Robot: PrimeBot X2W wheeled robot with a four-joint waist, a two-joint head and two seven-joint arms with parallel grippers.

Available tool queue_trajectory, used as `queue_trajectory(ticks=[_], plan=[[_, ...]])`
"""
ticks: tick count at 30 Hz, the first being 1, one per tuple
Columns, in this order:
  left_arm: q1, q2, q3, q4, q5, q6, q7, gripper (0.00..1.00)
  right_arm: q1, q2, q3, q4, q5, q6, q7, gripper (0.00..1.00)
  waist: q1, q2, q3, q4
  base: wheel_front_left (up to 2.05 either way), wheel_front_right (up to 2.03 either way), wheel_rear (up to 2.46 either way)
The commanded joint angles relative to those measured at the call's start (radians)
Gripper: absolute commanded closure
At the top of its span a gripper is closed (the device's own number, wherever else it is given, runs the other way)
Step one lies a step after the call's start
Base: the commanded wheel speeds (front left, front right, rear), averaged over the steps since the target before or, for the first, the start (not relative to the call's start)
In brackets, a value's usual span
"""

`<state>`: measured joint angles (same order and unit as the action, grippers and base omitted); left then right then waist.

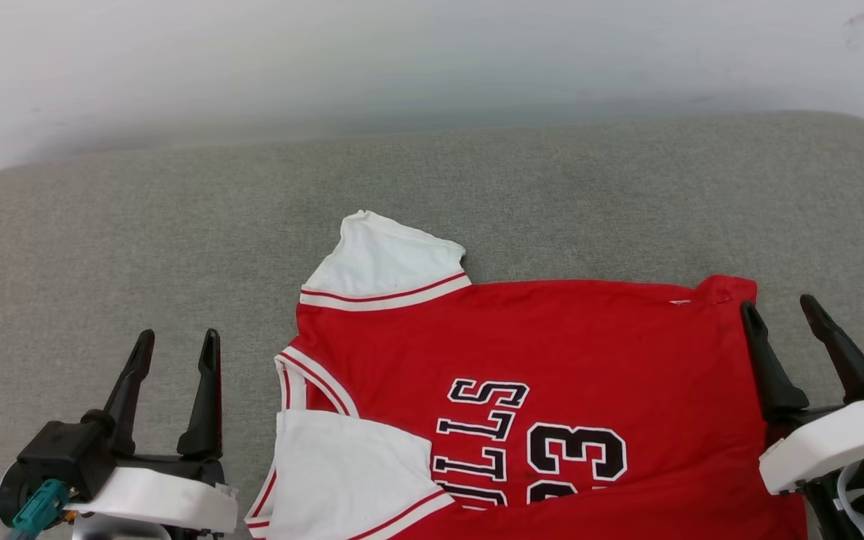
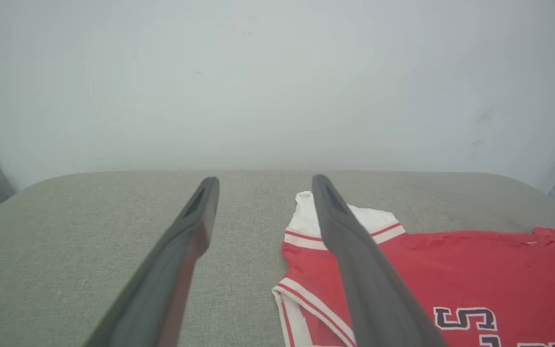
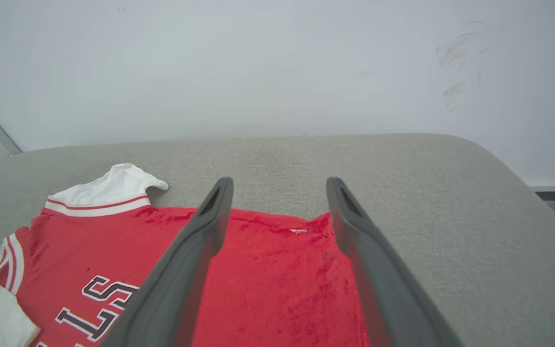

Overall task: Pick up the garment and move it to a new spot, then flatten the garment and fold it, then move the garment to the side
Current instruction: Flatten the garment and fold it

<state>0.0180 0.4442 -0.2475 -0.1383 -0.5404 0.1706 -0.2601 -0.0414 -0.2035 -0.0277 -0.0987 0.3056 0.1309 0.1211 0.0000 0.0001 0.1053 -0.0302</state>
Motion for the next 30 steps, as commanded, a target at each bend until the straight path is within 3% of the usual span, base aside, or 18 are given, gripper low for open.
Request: queue_trajectory(ticks=[1,7,16,20,22,24,25,29,30], plan=[[0.011,-0.012,0.015,-0.002,0.009,-0.025,-0.007,0.0,-0.003,0.015,0.001,-0.009,-0.011,0.0,-0.037,0.0,0.0,-0.0001,0.007,-0.005,0.0,0.0,0.0],[-0.02,-0.027,0.051,0.03,0.036,-0.106,-0.006,0.0,-0.016,0.057,-0.001,-0.022,-0.039,0.0,-0.166,0.0,0.0,-0.0001,0.043,-0.027,0.0,0.0,0.0],[-0.277,0.088,0.026,0.075,0.049,-0.226,0.108,0.0,-0.059,0.098,-0.011,-0.048,-0.069,0.0,-0.222,0.0,0.0,-0.0001,0.174,-0.076,0.0,0.0,0.0],[-0.398,0.151,0.009,0.092,0.02,-0.268,0.219,0.0,-0.076,0.109,-0.008,-0.045,-0.071,0.0,-0.228,0.0,0.0,-0.0001,0.223,-0.099,0.0,0.0,0.0],[-0.519,0.215,-0.03,0.094,-0.023,-0.291,0.356,0.0,-0.095,0.12,-0.007,-0.031,-0.068,0.0,-0.239,0.0,0.0,-0.0001,0.266,-0.127,0.0,0.0,0.0],[-0.558,0.239,-0.046,0.098,-0.041,-0.294,0.404,0.0,-0.102,0.124,-0.005,-0.024,-0.066,0.0,-0.244,0.0,0.0,-0.0001,0.279,-0.137,0.0,0.0,0.0],[-0.63,0.278,-0.084,0.105,-0.083,-0.298,0.504,0.0,-0.112,0.131,0.001,-0.012,-0.061,0.0,-0.257,0.0,0.0,-0.0001,0.306,-0.156,0.0,0.0,0.0],[-0.764,0.344,-0.168,0.143,-0.198,-0.3,0.715,0.0,-0.131,0.14,0.019,0.012,-0.057,0.0,-0.288,0.0,0.0,-0.0001,0.353,-0.191,0.0,0.0,0.0],[-0.764,0.344,-0.168,0.143,-0.198,-0.3,0.715,0.0,-0.131,0.14,0.019,0.012,-0.057,0.0,-0.288,0.0,0.0,-0.0001,0.353,-0.191,0.0,0.0,0.0]])
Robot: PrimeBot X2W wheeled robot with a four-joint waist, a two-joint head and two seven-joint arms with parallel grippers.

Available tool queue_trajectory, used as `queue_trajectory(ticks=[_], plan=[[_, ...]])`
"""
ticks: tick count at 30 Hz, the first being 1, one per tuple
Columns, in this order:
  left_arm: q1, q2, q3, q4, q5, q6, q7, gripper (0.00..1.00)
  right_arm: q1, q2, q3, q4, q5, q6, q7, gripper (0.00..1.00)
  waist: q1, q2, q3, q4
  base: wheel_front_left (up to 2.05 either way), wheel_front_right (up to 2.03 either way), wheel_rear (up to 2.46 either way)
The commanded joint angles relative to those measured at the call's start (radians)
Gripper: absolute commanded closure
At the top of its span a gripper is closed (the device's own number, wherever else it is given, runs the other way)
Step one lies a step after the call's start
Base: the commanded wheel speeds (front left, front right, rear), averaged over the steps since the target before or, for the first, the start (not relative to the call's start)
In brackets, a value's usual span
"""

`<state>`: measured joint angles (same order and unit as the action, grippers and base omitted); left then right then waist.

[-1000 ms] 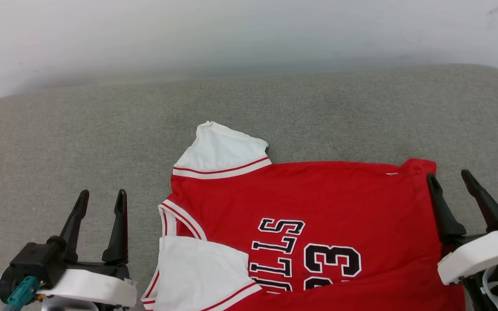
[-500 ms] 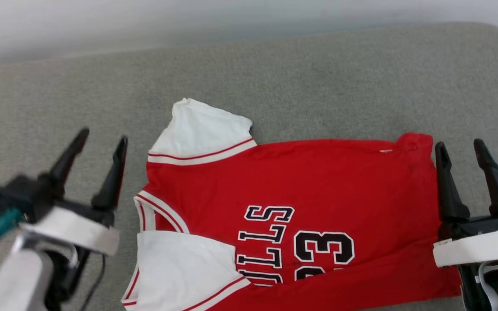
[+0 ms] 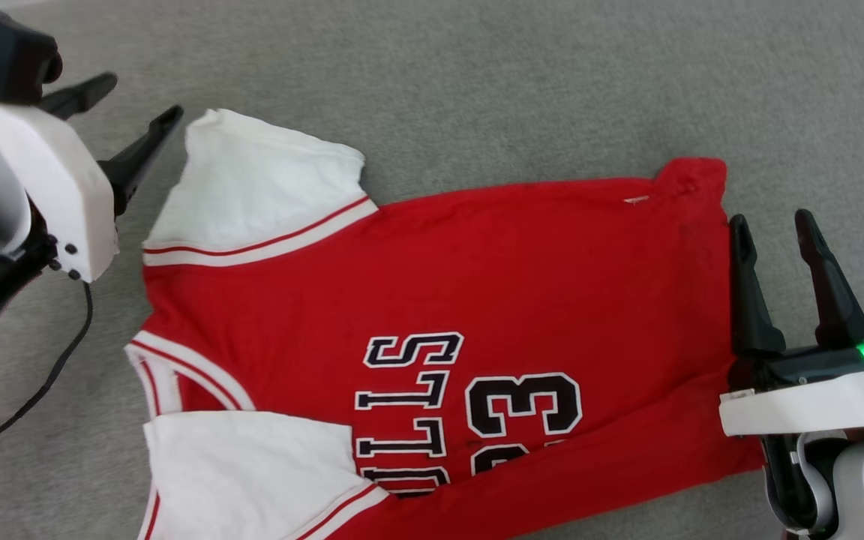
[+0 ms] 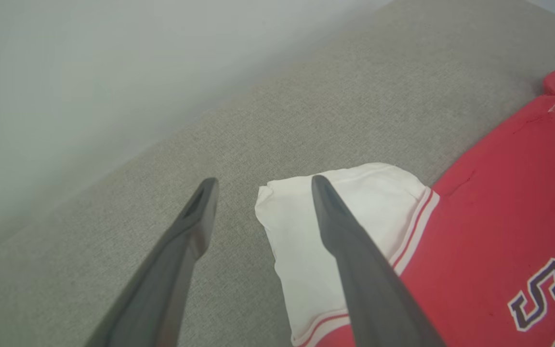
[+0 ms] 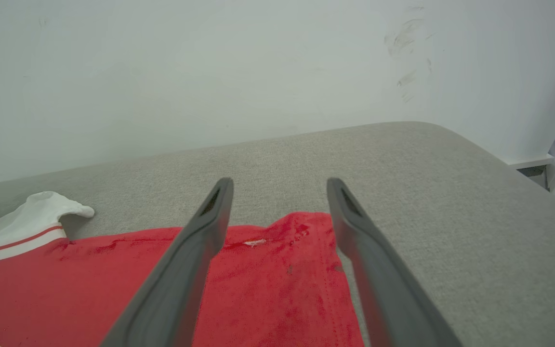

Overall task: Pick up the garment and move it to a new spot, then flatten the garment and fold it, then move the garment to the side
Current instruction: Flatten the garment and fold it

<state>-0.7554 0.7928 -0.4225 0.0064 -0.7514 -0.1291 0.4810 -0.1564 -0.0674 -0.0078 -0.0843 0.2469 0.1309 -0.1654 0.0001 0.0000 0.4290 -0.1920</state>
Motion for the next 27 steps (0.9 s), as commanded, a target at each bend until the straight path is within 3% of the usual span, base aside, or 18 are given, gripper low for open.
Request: queue_trajectory(ticks=[1,7,11,17,24,26,27], plan=[[-0.015,0.014,-0.02,0.006,-0.027,0.0,0.042,0.0,-0.02,0.006,0.004,0.004,0.004,0.0,-0.009,0.0,-0.0001,0.0,0.039,-0.039,0.0,0.0,0.0],[-0.185,0.077,-0.085,0.076,-0.152,0.0,0.297,0.0,-0.052,0.015,0.016,0.034,0.017,0.0,-0.048,0.0,-0.0001,0.0,0.097,-0.086,0.0,0.0,0.0],[-0.256,0.085,-0.127,0.139,-0.205,-0.001,0.392,0.0,-0.061,0.017,0.021,0.053,0.028,0.0,-0.065,0.0,-0.0001,0.0,0.119,-0.111,0.0,0.0,0.0],[-0.309,0.093,-0.185,0.233,-0.207,-0.001,0.434,0.0,-0.077,0.019,0.046,0.088,0.036,0.0,-0.082,0.0,-0.0001,0.0,0.147,-0.13,0.0,0.0,0.0],[-0.302,0.124,-0.308,0.298,-0.165,0.001,0.41,0.0,-0.094,0.019,0.062,0.126,0.051,0.0,-0.095,0.0,-0.0001,0.0,0.164,-0.143,0.0,0.0,0.0],[-0.29,0.117,-0.331,0.316,-0.191,0.001,0.403,1.0,-0.097,0.019,0.06,0.136,0.046,0.0,-0.097,0.0,-0.0001,0.0,0.162,-0.142,0.0,0.0,0.0],[-0.285,0.112,-0.34,0.318,-0.206,0.001,0.398,1.0,-0.099,0.019,0.058,0.139,0.045,0.0,-0.098,0.0,-0.0001,0.0,0.158,-0.141,0.0,0.0,0.0]])
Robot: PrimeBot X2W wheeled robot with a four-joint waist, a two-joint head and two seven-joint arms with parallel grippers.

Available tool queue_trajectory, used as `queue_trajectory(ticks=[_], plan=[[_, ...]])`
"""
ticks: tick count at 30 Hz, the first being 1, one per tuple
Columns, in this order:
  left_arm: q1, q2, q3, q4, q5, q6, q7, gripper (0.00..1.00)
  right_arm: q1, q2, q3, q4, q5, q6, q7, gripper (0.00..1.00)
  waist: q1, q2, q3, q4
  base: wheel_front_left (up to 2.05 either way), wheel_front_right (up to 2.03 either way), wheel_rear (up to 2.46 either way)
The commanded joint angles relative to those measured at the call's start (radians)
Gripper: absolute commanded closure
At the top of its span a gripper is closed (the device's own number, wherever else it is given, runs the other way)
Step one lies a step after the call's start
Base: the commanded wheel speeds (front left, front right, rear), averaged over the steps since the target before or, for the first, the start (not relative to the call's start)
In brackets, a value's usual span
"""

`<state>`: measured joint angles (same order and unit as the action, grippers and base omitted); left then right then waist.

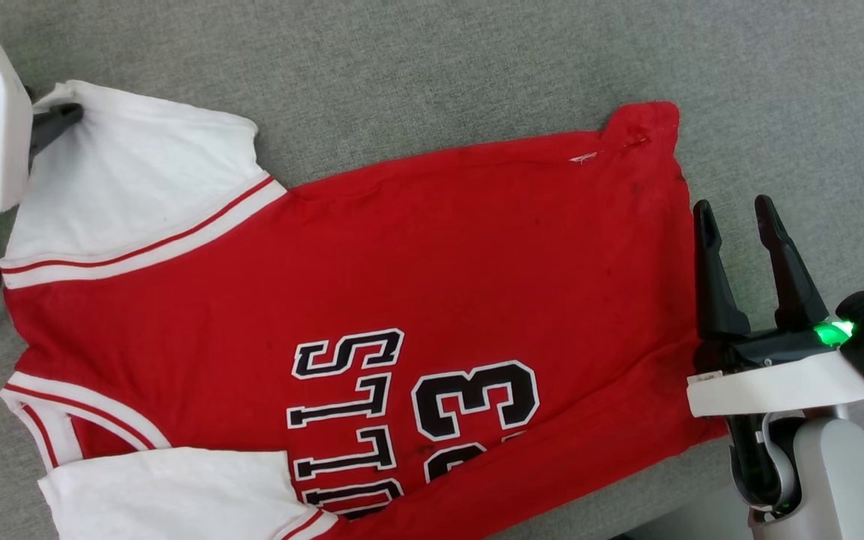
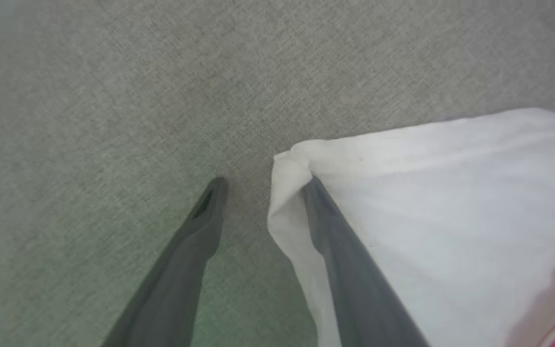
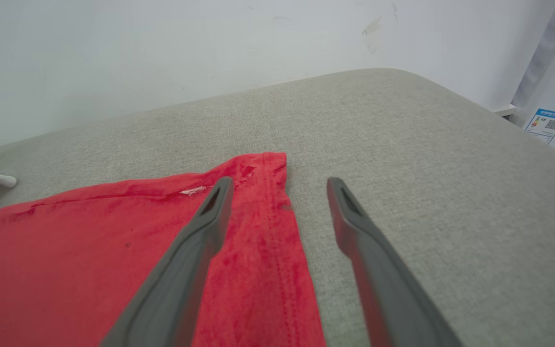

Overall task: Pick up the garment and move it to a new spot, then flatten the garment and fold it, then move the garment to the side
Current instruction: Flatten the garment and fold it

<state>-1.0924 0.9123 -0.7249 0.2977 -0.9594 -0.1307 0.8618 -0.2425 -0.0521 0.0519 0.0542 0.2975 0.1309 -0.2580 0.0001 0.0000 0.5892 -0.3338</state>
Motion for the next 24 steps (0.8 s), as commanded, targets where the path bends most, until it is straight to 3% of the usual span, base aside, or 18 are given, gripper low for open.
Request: queue_trajectory(ticks=[1,7,13,24], plan=[[0.054,-0.012,-0.044,0.025,-0.008,0.002,0.003,1.0,-0.015,0.003,-0.005,0.003,-0.009,0.0,-0.006,0.0,-0.0001,0.0,-0.008,0.003,0.0,0.0,0.0],[0.036,-0.031,-0.043,0.023,-0.02,0.002,-0.178,1.0,-0.013,-0.003,-0.017,0.008,-0.044,0.0,0.002,0.0,-0.0001,0.0,-0.068,0.032,0.0,0.0,0.0],[0.05,-0.046,-0.045,0.021,-0.026,0.002,-0.357,1.0,-0.018,-0.098,0.004,-0.011,-0.077,0.0,0.133,0.0,-0.0001,0.0,-0.14,0.091,0.0,0.0,0.0],[0.129,-0.001,-0.086,-0.199,-0.023,0.002,-0.556,1.0,-0.14,-0.357,0.057,-0.048,0.062,-0.001,0.751,0.0,-0.0001,0.0,-0.201,0.216,0.0,0.0,0.0]])
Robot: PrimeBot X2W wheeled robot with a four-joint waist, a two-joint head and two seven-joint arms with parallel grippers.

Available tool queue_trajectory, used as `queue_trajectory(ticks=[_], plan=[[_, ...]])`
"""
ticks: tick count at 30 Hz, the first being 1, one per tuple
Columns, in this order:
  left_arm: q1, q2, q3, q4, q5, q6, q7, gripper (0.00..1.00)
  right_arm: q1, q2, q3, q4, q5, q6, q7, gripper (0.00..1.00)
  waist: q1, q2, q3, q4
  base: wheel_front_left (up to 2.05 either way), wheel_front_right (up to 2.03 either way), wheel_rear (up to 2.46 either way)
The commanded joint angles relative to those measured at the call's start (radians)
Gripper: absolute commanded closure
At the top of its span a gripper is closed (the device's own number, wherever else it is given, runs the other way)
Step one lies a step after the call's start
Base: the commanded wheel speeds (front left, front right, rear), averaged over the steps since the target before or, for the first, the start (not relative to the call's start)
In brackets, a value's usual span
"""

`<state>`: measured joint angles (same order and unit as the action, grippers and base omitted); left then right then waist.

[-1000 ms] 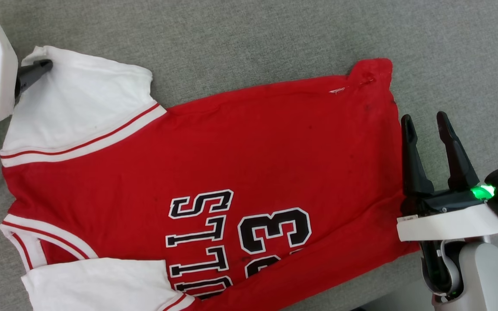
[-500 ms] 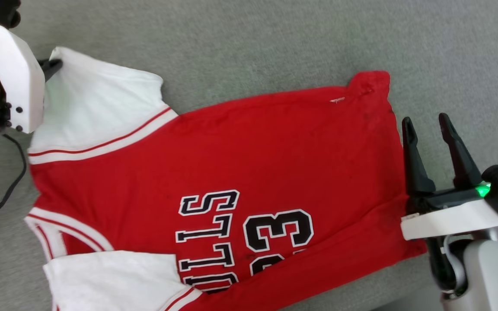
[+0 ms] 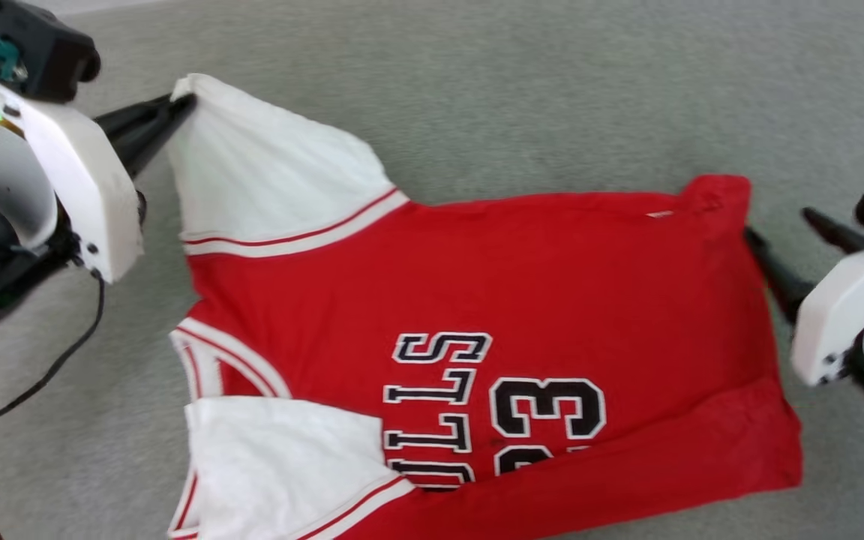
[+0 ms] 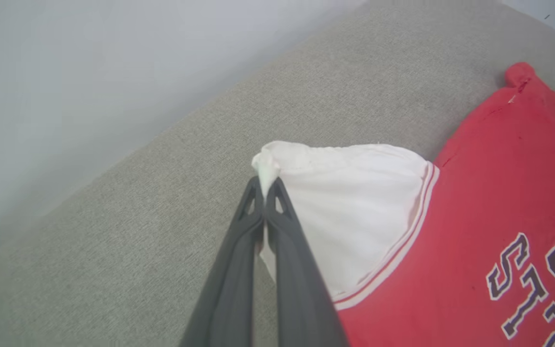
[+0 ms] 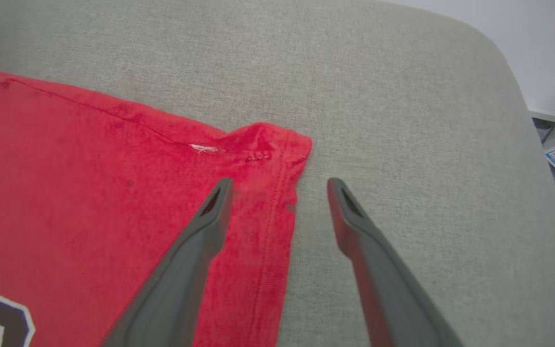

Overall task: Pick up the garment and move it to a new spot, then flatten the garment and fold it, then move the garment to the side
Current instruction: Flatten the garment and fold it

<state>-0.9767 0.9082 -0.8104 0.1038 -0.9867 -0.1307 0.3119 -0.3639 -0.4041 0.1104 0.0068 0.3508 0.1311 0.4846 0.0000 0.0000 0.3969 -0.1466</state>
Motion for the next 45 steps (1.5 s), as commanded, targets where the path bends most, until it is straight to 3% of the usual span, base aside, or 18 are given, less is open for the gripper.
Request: queue_trajectory(ticks=[1,6,11,17,24,25,26,36,45], plan=[[0.023,0.011,-0.001,-0.033,0.007,0.003,-0.015,1.0,-0.036,-0.021,-0.001,0.002,0.019,-0.001,0.064,0.0,0.0,0.0,-0.007,0.041,0.0,0.0,0.0],[0.067,0.033,-0.004,-0.188,0.027,0.036,-0.05,1.0,-0.11,-0.099,0.0,0.042,0.039,-0.001,0.304,0.0,0.0,0.0,0.017,0.107,0.0,0.0,0.0],[0.103,0.036,-0.021,-0.312,0.046,0.062,-0.061,1.0,-0.181,-0.143,0.016,0.098,0.036,-0.001,0.419,0.0,0.0,0.0,0.048,0.161,0.0,0.0,0.0],[0.116,0.015,-0.046,-0.392,0.086,0.086,-0.062,1.0,-0.208,-0.144,0.044,0.196,0.024,-0.001,0.457,0.0,0.0,0.0,0.071,0.209,0.0,0.0,0.0],[0.131,0.001,-0.071,-0.432,0.11,0.102,-0.056,1.0,-0.186,-0.117,0.091,0.301,0.038,0.0,0.41,0.0,0.0,0.0,0.075,0.237,0.0,0.0,0.0],[0.134,0.0,-0.073,-0.433,0.111,0.103,-0.057,1.0,-0.183,-0.114,0.097,0.313,0.04,0.0,0.403,0.37,0.0,0.0,0.073,0.238,0.0,0.0,0.0],[0.136,-0.001,-0.073,-0.431,0.108,0.105,-0.057,1.0,-0.181,-0.114,0.102,0.323,0.044,0.0,0.397,0.98,0.0,0.0,0.069,0.239,0.0,0.0,0.0],[0.19,0.005,-0.057,-0.367,0.074,0.135,-0.115,1.0,-0.227,-0.106,0.057,0.347,0.092,0.0,0.251,1.0,0.0,0.0,-0.014,0.21,0.0,0.0,0.0],[0.322,0.045,-0.03,-0.355,0.01,0.193,-0.209,1.0,-0.13,-0.109,0.011,0.28,0.161,-0.001,0.135,1.0,0.0,0.0,-0.157,0.177,0.0,0.0,0.0]])
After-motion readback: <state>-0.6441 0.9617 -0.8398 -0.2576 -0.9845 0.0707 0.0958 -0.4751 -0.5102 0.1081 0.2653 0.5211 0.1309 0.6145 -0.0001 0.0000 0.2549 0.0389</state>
